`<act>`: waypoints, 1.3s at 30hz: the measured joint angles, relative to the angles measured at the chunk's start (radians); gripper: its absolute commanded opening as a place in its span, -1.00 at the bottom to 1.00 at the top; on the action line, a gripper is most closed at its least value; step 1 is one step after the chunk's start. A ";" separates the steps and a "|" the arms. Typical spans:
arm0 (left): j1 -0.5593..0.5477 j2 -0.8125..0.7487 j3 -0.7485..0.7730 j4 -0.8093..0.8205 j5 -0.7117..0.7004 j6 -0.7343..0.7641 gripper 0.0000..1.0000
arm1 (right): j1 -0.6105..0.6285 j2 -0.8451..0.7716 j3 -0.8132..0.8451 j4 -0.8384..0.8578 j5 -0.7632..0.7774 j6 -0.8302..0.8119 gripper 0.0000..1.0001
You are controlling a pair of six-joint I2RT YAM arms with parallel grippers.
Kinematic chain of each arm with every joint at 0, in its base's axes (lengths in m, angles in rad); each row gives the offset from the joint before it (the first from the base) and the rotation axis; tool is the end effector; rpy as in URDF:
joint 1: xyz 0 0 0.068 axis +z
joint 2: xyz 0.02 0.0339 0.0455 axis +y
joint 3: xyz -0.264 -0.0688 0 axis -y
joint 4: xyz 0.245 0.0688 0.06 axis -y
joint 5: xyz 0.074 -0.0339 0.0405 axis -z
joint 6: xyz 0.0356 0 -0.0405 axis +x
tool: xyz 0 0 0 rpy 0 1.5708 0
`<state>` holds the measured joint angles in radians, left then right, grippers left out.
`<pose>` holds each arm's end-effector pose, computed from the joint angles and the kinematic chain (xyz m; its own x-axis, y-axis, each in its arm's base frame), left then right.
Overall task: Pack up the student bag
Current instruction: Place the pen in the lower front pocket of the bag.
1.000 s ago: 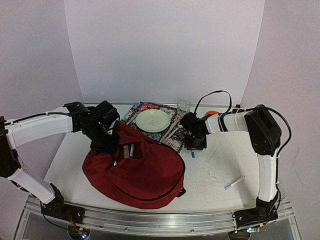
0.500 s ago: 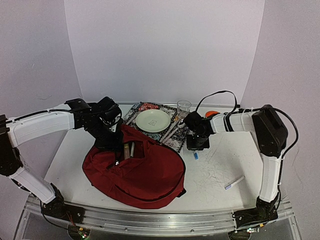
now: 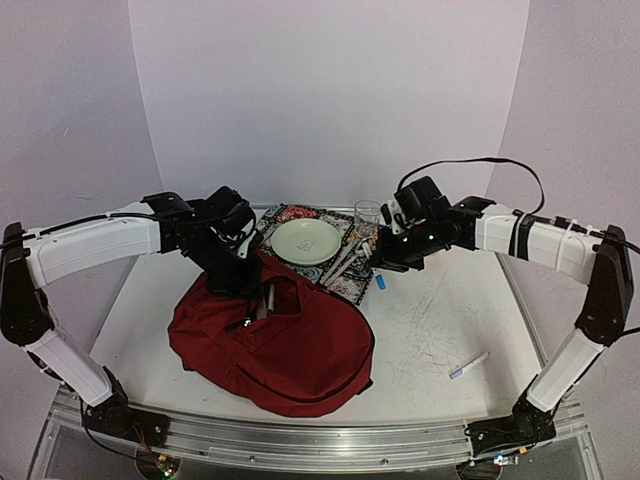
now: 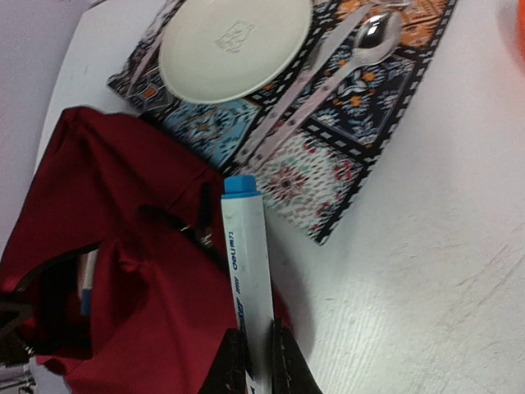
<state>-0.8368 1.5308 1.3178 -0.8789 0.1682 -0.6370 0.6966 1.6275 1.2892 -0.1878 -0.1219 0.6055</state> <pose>0.2045 -0.2356 0.2873 -0.9440 0.1710 -0.2821 0.2764 0.8768 -0.3935 0.2891 0.2475 0.2975 -0.7251 0.1300 -0.6763 -0.3707 0.7539 0.5424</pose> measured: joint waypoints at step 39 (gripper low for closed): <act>-0.062 0.036 0.034 0.061 -0.022 -0.071 -1.00 | 0.261 0.207 0.033 0.255 -0.490 0.292 -1.00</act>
<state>-0.8986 1.5670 1.3514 -0.8177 0.1460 -0.7075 0.9572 1.8343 1.3219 0.0667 -0.6117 0.8980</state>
